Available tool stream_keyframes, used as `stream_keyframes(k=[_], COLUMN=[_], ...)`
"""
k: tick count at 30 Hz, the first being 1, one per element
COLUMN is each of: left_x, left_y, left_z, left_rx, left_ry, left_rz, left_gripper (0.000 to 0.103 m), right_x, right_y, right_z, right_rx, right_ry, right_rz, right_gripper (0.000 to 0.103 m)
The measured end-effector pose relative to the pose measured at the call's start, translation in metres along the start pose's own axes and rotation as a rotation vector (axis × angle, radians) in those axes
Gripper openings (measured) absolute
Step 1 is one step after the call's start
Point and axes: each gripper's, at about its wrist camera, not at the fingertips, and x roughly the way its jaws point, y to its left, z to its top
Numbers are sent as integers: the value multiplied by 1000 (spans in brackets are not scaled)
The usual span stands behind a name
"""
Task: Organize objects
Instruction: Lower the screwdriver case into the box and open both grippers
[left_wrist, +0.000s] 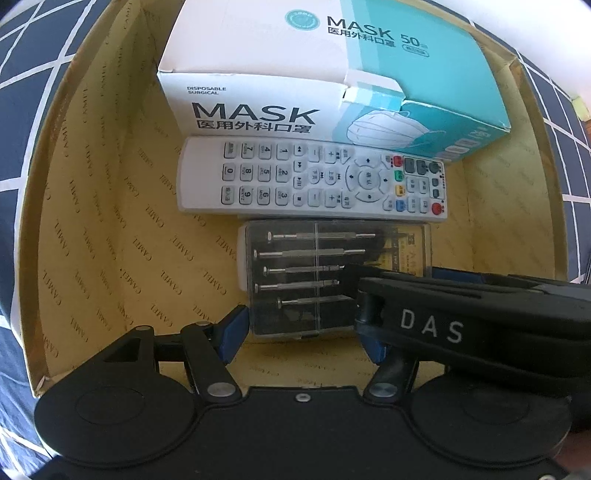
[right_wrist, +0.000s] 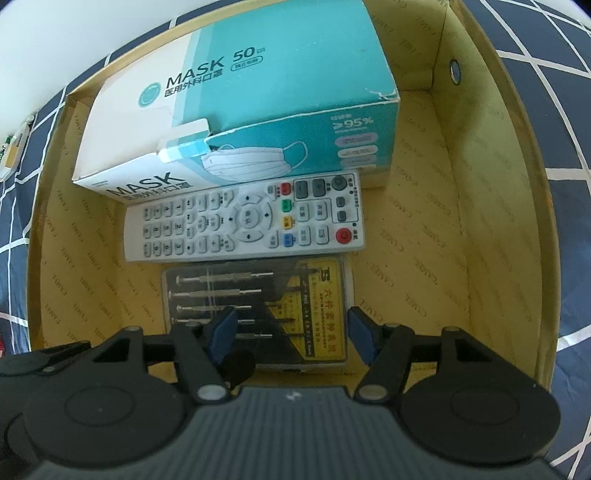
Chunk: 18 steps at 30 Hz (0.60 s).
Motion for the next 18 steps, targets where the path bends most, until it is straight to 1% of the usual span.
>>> stream_keyframes(k=[8, 10, 18], left_x=[-2, -6, -22], left_y=[4, 3, 0], left_z=[2, 1, -6], left_rx=[-12, -15, -52], left_ry=[5, -9, -66], left_rz=[2, 12, 42], left_gripper=[63, 65, 65], right_x=[-2, -3, -19], right_y=[-1, -3, -8], right_z=[5, 7, 4], right_rx=[11, 20, 17], right_ry=[13, 17, -6], right_rz=[6, 11, 30], right_gripper=[65, 65, 65])
